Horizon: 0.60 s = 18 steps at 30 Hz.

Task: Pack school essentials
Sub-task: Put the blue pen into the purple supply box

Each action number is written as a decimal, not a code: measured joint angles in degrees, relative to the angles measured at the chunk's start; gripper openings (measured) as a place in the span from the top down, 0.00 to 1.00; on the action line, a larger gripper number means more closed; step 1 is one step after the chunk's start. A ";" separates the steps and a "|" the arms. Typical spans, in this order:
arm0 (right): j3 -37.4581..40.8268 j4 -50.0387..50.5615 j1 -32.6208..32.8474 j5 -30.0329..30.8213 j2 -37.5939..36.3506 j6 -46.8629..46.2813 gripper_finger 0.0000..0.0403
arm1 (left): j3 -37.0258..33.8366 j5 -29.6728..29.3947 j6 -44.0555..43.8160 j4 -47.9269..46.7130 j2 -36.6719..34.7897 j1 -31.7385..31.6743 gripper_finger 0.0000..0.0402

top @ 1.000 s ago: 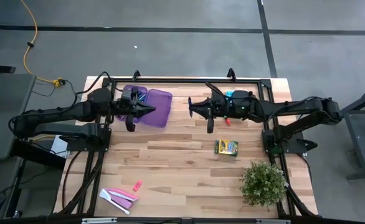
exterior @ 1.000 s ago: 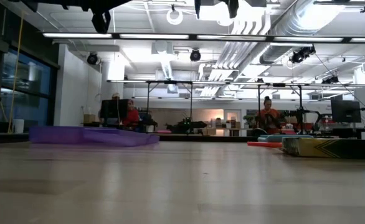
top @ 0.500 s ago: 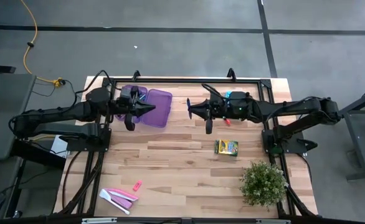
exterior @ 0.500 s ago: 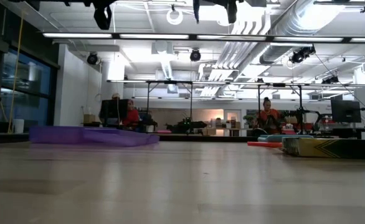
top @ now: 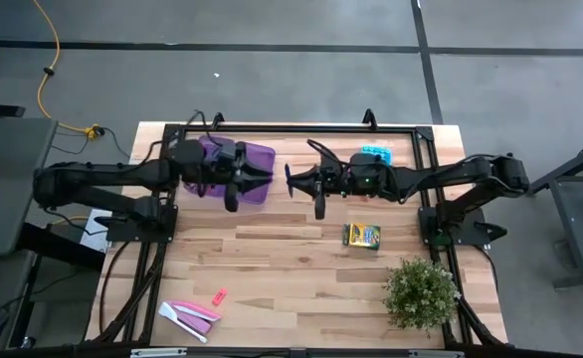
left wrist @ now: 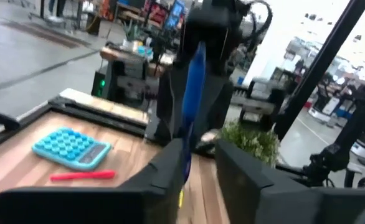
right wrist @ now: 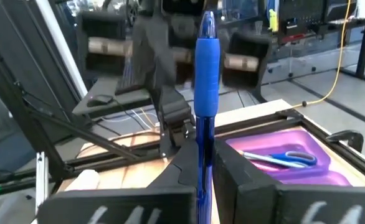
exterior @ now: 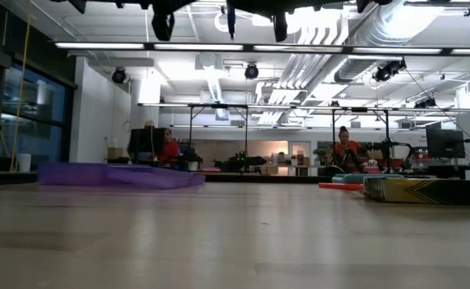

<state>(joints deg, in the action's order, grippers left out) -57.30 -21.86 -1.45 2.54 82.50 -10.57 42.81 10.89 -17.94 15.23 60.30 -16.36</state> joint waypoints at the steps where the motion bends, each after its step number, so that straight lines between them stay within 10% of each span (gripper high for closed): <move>1: 0.00 -0.37 0.00 0.00 0.00 0.04 1.00 | 0.05 -0.07 -0.08 0.32 0.94 0.18 0.75; 18: 0.00 -7.70 -0.04 -3.76 0.00 -2.47 1.00 | 0.20 -0.32 -4.90 12.07 9.75 2.95 0.52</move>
<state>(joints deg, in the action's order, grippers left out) -57.30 -29.56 -1.50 -1.21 82.50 -13.04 43.00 10.57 -22.83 27.30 70.06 -13.41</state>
